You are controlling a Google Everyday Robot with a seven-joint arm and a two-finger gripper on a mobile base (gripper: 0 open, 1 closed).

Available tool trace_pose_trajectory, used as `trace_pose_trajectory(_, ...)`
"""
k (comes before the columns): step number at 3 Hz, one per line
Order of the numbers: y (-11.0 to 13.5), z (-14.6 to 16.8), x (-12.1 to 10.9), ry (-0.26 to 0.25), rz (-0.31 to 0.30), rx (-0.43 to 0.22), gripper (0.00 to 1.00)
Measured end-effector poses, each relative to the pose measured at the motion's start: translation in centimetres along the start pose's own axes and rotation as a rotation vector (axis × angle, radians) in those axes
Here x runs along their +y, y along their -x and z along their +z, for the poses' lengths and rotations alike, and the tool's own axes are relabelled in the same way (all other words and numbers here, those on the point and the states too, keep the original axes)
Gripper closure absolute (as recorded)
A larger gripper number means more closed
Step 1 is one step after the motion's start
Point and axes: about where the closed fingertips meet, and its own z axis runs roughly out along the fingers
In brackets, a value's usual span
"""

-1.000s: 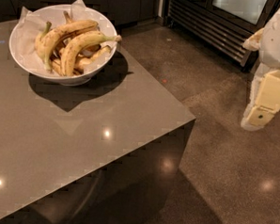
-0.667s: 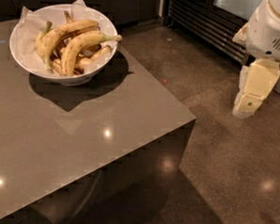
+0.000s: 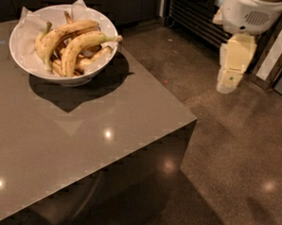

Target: Pick banana from white bowl

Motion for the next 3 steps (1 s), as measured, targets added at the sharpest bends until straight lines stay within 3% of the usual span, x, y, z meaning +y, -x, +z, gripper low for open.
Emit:
trace_pose_trajectory(1,0.3,-0.1,-0.4,-0.022,0.001,-0.011,0.0)
trace_pose_trajectory(2,1.6,0.0,-2.5,-0.041,-0.012,-0.008,0.0)
trace_pose_trajectory(3,4.5,0.3,-5.5,-0.047,-0.073,-0.014,0.0)
